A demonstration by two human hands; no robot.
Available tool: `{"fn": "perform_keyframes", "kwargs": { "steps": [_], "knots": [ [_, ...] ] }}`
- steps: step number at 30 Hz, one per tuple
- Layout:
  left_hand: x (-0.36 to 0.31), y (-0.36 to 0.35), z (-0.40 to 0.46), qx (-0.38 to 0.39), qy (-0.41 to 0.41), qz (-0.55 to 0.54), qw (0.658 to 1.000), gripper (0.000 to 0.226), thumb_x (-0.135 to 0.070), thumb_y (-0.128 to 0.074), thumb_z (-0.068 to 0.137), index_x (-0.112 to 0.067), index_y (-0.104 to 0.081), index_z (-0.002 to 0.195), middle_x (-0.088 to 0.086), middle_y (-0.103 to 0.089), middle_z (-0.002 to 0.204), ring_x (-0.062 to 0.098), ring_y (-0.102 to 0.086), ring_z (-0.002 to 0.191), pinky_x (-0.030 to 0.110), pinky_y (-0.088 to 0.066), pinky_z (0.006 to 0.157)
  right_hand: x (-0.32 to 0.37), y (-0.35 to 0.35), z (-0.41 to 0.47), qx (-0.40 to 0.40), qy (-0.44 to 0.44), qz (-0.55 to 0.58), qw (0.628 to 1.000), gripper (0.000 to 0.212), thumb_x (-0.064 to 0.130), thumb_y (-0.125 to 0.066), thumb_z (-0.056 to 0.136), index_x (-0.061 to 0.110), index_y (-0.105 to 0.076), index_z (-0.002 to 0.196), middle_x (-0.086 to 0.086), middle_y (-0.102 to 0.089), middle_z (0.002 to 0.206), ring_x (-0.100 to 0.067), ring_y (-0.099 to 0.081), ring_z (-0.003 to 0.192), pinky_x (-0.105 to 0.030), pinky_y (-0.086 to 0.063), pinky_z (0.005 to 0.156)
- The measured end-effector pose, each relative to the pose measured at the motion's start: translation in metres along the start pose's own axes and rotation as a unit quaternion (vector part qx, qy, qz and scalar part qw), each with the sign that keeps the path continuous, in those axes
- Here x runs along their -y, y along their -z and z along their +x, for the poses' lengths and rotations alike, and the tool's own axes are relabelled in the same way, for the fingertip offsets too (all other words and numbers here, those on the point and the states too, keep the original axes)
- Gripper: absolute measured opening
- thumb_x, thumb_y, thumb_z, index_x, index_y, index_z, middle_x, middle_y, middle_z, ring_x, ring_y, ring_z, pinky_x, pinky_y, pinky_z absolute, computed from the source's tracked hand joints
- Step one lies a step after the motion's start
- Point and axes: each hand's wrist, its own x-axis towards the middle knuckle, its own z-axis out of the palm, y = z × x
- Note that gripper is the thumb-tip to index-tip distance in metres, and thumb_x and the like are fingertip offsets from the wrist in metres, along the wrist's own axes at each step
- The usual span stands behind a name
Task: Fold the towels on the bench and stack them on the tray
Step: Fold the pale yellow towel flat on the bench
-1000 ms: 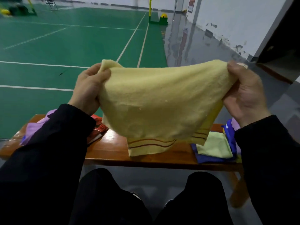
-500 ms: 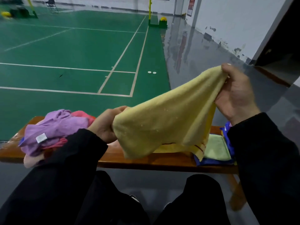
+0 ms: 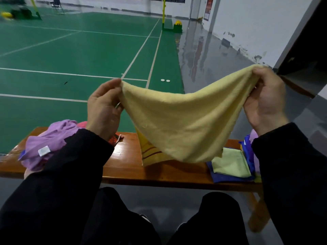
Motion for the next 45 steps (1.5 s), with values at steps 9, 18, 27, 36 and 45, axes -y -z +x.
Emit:
{"fn": "perform_keyframes", "kwargs": {
  "steps": [9, 18, 27, 36, 45],
  "knots": [
    [-0.018, -0.003, 0.015, -0.023, -0.028, 0.009, 0.999, 0.012, -0.01, -0.071, 0.092, -0.021, -0.074, 0.094, 0.0, -0.067, 0.089, 0.017, -0.06, 0.077, 0.025, -0.05, 0.063, 0.005, -0.002, -0.008, -0.023, 0.049, -0.139, 0.989, 0.019, 0.02, -0.067, 0.086, 0.023, -0.065, 0.068, 0.007, -0.052, 0.071, -0.008, -0.05, 0.073, -0.024, -0.04, 0.063],
    [0.029, 0.028, -0.015, 0.09, 0.37, 0.082, 0.921, 0.017, -0.007, -0.054, 0.099, -0.01, -0.065, 0.113, 0.006, -0.073, 0.091, 0.014, -0.071, 0.066, 0.024, -0.059, 0.057, -0.012, -0.002, -0.016, 0.021, -0.004, -0.126, 0.992, 0.02, 0.02, -0.073, 0.091, 0.021, -0.079, 0.073, 0.007, -0.065, 0.073, -0.008, -0.06, 0.07, -0.022, -0.048, 0.064],
    [0.007, 0.03, 0.002, -0.026, 0.091, -0.019, 0.995, 0.02, -0.013, -0.066, 0.095, -0.025, -0.072, 0.11, -0.002, -0.073, 0.103, 0.012, -0.066, 0.092, 0.029, -0.047, 0.088, -0.004, 0.009, -0.009, 0.019, 0.034, -0.028, 0.999, 0.017, 0.019, -0.081, 0.086, 0.017, -0.07, 0.073, -0.001, -0.059, 0.072, -0.014, -0.056, 0.07, -0.032, -0.048, 0.07],
    [-0.027, 0.007, 0.028, -0.043, -0.139, 0.116, 0.982, 0.017, -0.011, -0.071, 0.092, -0.024, -0.06, 0.088, 0.0, -0.063, 0.085, 0.009, -0.057, 0.074, 0.022, -0.048, 0.068, 0.005, -0.001, -0.019, 0.055, 0.046, 0.035, 0.997, 0.012, 0.017, -0.075, 0.092, 0.019, -0.073, 0.08, 0.003, -0.065, 0.079, -0.012, -0.058, 0.078, -0.028, -0.048, 0.074],
    [0.01, 0.03, 0.02, 0.025, 0.107, 0.09, 0.99, 0.024, -0.007, -0.063, 0.095, -0.012, -0.07, 0.117, 0.013, -0.068, 0.112, 0.017, -0.066, 0.089, 0.027, -0.056, 0.075, -0.02, -0.006, -0.032, 0.017, 0.009, -0.037, 0.999, 0.024, 0.018, -0.075, 0.092, 0.02, -0.075, 0.068, 0.005, -0.062, 0.07, -0.01, -0.058, 0.07, -0.026, -0.049, 0.068]
  ]
}}
